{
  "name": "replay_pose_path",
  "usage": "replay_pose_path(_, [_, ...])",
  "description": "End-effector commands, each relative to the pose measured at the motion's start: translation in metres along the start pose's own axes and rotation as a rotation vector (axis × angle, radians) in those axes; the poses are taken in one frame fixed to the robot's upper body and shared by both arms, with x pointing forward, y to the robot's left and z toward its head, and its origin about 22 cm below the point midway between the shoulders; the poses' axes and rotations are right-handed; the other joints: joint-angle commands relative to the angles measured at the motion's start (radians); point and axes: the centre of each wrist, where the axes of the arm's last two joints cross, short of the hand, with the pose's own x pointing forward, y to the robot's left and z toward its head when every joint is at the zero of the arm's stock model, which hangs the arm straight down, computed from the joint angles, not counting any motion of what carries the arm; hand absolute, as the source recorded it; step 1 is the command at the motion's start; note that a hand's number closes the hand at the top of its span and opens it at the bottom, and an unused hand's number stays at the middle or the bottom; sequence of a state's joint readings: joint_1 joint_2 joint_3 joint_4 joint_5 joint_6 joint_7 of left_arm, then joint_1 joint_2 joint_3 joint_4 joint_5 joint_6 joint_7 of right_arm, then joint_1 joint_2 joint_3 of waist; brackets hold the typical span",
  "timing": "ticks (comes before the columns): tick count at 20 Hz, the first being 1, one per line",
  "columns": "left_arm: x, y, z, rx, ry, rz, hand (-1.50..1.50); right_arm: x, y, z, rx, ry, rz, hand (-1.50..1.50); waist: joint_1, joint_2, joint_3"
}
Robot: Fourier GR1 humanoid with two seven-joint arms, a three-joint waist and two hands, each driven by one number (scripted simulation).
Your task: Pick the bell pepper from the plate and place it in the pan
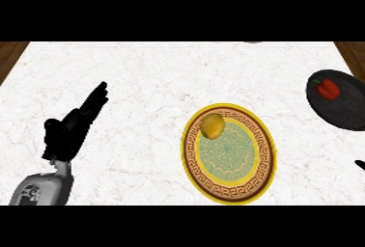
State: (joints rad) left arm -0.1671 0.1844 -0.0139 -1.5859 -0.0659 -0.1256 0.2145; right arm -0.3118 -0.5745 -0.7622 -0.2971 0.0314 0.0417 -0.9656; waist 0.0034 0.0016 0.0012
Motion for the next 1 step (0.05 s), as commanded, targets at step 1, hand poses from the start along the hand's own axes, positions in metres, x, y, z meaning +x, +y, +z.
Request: replay_pose_path(1, [-0.0251,-0.0021,-0.0013,0.002,0.01,0.002,0.0,-0.0058,-0.0078,0.015,-0.022,-0.019,0.006,-1.5,-0.004,-0.001,-0.001])
